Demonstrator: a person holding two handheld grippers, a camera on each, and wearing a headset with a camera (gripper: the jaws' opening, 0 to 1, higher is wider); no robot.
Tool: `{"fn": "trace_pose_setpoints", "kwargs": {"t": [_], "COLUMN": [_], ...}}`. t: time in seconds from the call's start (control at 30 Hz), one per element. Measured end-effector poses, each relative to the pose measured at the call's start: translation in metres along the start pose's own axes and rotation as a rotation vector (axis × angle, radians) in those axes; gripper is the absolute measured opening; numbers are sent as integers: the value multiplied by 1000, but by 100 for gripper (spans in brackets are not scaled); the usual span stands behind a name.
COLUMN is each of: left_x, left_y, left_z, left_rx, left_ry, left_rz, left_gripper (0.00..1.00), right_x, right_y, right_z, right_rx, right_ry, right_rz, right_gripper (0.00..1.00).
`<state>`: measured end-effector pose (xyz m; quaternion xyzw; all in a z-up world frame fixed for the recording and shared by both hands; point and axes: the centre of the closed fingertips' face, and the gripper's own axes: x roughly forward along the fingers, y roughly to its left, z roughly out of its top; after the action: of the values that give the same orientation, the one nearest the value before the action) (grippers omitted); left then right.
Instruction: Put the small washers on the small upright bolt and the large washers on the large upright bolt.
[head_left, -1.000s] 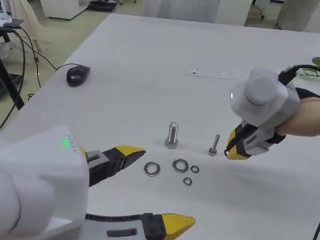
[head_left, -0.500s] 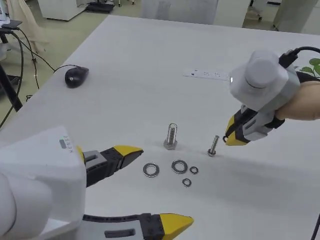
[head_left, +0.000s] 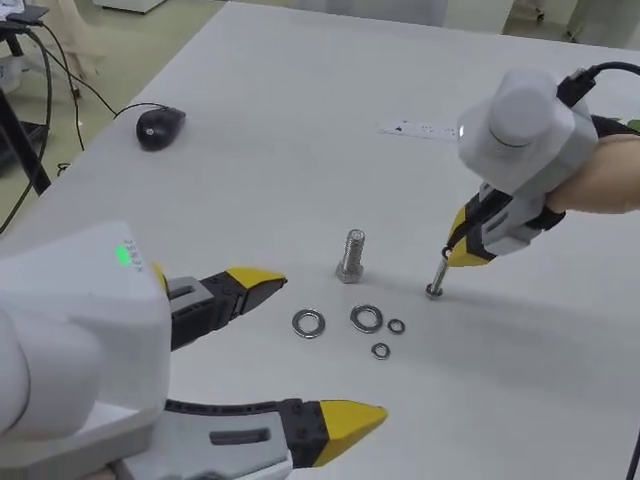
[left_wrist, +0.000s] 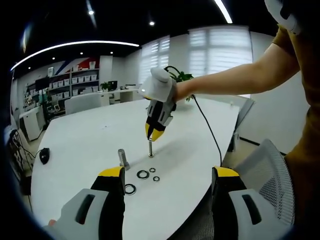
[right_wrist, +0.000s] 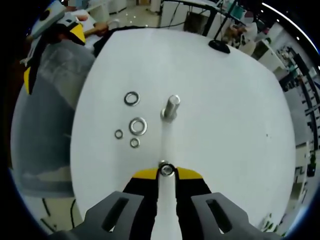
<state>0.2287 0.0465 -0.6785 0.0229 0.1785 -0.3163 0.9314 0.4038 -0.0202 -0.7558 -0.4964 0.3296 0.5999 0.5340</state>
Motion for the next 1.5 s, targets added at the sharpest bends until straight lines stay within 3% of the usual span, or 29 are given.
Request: {"fn": "trace_pose_setpoints", "kwargs": {"t": [0.47,1.03,1.27,1.5], "left_x": [5,7,9,7], "left_y": [5,5,9,14], "left_z": [-3,-10,-14,-15], "left_rx": [-19,-42,-57,-66], "left_ry": [4,17,22,24], "left_rz": [3,13,20,26], "left_gripper": [69,69,69,69], "right_x": [12,40,55,57], "right_y": [-2,4,4,2], "right_z": [-8,-16,-21,-22], "right_rx": [-11,-39,-43,-32], "right_ry": [26,52,53,25], "right_rz": [23,42,62,76], "right_gripper": [12,13,13,14]}}
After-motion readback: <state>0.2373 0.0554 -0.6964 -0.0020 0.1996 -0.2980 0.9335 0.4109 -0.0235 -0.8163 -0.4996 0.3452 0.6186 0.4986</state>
